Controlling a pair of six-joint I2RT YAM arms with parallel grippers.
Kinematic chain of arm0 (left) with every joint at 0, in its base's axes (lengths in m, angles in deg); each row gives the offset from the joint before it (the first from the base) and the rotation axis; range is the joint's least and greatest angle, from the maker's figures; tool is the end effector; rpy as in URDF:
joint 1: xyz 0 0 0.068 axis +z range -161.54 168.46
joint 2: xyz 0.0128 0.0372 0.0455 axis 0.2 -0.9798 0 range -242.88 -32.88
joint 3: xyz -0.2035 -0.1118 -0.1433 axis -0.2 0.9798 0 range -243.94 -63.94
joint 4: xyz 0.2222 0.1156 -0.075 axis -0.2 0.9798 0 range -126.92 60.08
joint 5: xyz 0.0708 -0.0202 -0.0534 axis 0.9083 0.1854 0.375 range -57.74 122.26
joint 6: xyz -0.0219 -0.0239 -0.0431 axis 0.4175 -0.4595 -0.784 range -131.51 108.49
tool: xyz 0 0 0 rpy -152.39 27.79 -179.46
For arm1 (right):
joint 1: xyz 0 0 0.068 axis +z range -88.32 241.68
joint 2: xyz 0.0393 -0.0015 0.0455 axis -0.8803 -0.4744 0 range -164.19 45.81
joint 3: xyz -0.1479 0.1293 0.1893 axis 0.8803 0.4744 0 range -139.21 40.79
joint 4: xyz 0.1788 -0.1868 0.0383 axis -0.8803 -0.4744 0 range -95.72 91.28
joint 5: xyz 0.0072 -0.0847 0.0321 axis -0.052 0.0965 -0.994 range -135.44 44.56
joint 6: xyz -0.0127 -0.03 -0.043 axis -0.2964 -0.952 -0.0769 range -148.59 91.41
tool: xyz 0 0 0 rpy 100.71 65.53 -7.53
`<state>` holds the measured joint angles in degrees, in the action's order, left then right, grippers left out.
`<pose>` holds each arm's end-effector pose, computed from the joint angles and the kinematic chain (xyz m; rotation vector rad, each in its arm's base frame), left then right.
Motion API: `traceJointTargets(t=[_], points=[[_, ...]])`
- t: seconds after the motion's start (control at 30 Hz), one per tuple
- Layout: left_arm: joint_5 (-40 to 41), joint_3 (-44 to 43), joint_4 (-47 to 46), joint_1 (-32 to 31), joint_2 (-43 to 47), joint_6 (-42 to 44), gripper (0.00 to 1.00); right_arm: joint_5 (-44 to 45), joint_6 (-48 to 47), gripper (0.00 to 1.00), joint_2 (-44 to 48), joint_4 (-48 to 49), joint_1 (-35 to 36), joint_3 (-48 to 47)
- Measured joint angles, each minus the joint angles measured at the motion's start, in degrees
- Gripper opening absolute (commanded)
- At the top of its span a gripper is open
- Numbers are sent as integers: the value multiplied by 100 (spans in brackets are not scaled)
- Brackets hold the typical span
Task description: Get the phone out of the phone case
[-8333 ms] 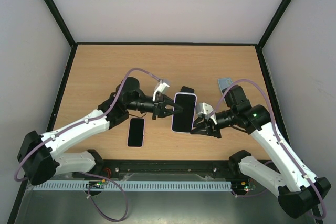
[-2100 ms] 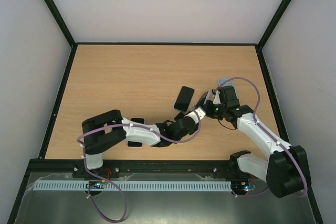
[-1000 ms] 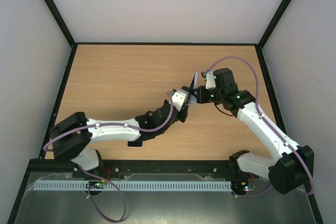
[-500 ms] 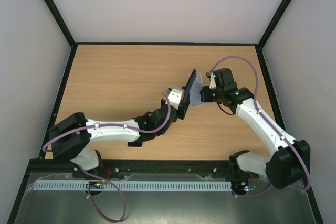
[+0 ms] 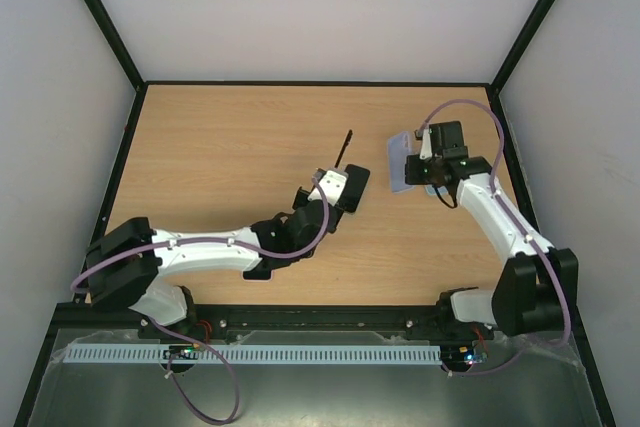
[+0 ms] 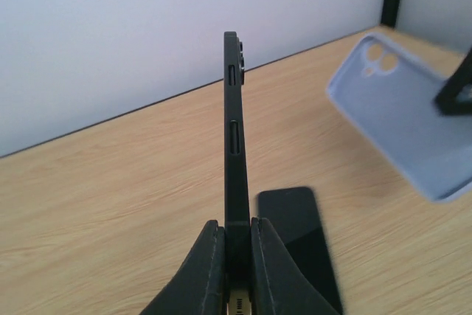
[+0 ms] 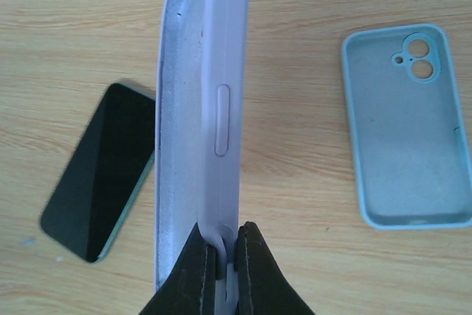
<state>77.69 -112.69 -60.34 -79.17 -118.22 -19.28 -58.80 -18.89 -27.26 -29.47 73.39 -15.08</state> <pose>0.1480 -0.2932 0.2563 0.3485 1.7026 -0.2536 0.2604 0.0623 0.2702 -0.1517 2.4225 0.4520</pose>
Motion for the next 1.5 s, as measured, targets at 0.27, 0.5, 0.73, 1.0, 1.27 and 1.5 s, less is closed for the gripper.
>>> traceJointTargets(t=[0.27,0.5,0.73,1.0,1.27,1.5], points=[[518,188,367,157,-494,1294,2,-778,-1316,2,-1169,210,-960,-192],[815,212,186,184,-1670,2546,3,-1294,-1766,2,-1480,380,-1386,-249],[1082,-90,190,229,-2583,3110,23,-1552,-1902,2,-1480,450,-1388,-243],[710,-195,505,334,-2573,2697,57,-1600,-2068,2,-1561,426,-1390,-269],[4,-28,1187,361,-1792,1626,63,-1296,-2358,2,-2243,114,-1412,-894],[-634,297,1399,372,-656,356,65,-684,-2430,2,-2802,149,-1432,-1257]])
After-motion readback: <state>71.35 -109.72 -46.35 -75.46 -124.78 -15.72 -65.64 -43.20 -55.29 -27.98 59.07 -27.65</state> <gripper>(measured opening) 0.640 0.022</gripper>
